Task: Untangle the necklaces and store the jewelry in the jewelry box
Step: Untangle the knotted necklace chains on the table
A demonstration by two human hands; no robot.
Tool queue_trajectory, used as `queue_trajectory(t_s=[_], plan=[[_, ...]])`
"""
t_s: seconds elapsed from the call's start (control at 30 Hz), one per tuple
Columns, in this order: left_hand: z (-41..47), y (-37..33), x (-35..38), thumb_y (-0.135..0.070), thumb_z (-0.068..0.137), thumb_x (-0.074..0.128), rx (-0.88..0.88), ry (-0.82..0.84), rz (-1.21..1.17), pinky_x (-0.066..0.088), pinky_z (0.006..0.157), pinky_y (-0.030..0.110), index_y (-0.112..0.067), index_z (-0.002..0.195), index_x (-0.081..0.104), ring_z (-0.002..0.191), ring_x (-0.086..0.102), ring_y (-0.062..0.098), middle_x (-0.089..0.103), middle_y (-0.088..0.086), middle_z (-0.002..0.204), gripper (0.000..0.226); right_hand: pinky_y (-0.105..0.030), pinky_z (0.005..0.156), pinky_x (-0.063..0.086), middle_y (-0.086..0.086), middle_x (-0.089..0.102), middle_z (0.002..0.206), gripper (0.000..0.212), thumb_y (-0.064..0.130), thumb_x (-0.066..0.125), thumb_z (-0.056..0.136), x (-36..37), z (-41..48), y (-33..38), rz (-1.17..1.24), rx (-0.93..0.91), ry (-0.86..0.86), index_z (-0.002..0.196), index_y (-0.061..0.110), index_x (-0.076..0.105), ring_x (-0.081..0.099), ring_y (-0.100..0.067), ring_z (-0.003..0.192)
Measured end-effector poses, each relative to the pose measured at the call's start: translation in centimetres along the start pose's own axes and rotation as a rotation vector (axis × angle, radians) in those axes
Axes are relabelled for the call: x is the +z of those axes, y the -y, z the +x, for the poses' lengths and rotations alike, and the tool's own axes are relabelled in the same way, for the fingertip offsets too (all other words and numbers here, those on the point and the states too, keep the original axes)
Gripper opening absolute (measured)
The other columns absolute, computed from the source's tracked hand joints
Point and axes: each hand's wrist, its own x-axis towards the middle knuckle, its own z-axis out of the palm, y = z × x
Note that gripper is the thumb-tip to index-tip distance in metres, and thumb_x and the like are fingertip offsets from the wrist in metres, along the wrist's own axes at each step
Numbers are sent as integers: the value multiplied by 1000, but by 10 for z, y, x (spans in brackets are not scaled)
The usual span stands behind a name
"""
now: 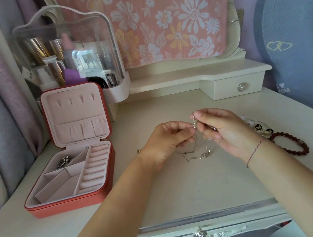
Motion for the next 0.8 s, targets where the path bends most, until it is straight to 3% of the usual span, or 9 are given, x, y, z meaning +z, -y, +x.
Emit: queue_trajectory(t_s=[0.13, 0.3, 0.43, 0.57, 0.67, 0.8], plan=[[0, -2, 1, -11, 94, 58, -35, 28, -79, 47, 67, 19, -12, 85, 64, 70, 60, 9, 64, -1, 74, 11, -16, 46, 31, 3, 54, 58, 14, 21, 59, 89, -2, 0, -2, -49, 16, -47, 86, 11, 68, 27, -6, 37], [-2, -2, 5, -17, 82, 56, -99, 146, -153, 46, 66, 22, -12, 80, 61, 74, 59, 14, 62, 5, 81, 7, -18, 46, 28, 2, 53, 54, 14, 16, 56, 92, 0, 2, -3, -34, 16, -81, 84, 8, 64, 30, -7, 37], [-2, -3, 1, -1, 92, 57, -46, 76, -127, 44, 62, 18, -12, 81, 62, 73, 57, 10, 61, -2, 75, 16, -17, 46, 33, 2, 54, 55, 15, 15, 56, 93, 1, 2, -3, -39, 5, -95, 81, 10, 62, 35, -9, 41], [-3, -4, 0, -11, 88, 65, -9, 69, -116, 42, 67, 18, -14, 86, 66, 71, 56, 6, 64, -8, 72, 3, -19, 49, 34, 2, 55, 58, 16, 15, 56, 93, 1, 3, -4, -82, -5, -98, 80, 11, 63, 40, -12, 46], [-3, -5, -1, -25, 82, 66, 1, 78, -124, 41, 69, 18, -15, 90, 70, 73, 55, 4, 67, -9, 78, 13, -18, 47, 35, 0, 56, 62, 16, 15, 55, 93, 1, 3, -5, -75, -1, -79, 80, 11, 64, 41, -13, 48], [-3, -6, -1, -14, 90, 61, 2, 36, -150, 41, 69, 20, -14, 89, 72, 70, 56, 5, 68, -5, 81, 10, -17, 45, 33, -2, 56, 65, 17, 15, 55, 94, 1, 3, -4, -77, -17, -57, 79, 11, 64, 39, -11, 46]])
